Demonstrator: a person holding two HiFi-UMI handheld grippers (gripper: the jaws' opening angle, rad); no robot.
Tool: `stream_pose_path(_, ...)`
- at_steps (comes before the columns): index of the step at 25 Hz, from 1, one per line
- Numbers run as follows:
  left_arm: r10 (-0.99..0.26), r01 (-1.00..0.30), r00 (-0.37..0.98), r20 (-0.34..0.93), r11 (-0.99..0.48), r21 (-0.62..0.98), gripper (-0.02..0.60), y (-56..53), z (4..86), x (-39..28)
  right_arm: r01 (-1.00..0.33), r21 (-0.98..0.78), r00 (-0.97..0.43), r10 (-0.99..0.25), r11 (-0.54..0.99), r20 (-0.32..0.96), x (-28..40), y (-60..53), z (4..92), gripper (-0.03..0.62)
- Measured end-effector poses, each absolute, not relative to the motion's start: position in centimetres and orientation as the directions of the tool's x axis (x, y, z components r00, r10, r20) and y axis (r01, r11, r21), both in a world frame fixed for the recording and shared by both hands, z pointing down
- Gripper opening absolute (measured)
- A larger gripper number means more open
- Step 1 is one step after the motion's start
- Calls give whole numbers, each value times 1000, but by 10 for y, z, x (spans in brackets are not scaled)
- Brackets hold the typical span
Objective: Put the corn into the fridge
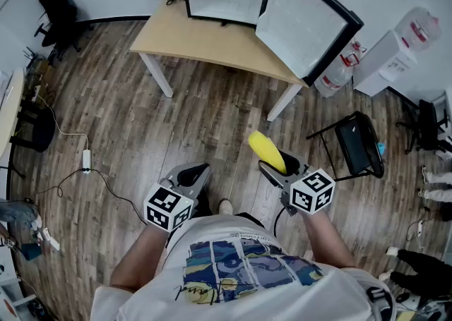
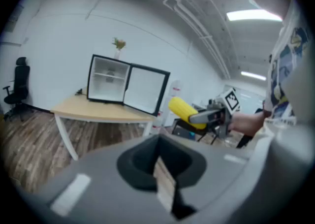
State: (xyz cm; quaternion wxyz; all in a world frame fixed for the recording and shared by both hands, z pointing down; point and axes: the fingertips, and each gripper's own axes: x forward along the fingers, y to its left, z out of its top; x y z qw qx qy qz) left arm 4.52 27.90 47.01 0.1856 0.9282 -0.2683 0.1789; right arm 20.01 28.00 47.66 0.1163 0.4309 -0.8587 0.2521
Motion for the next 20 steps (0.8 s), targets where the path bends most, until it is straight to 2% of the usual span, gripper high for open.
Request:
stream_pose_path(10,-402,-508,834,378,-826,243,9,191,464,37,-831,-316,-556,-710,458,432,187,198,470,236)
stream_pose_path(20,-368,-466,857,361,-852,239,9,91,457,-25,-861,-303,-508,-734,409,451,140,78,454,236)
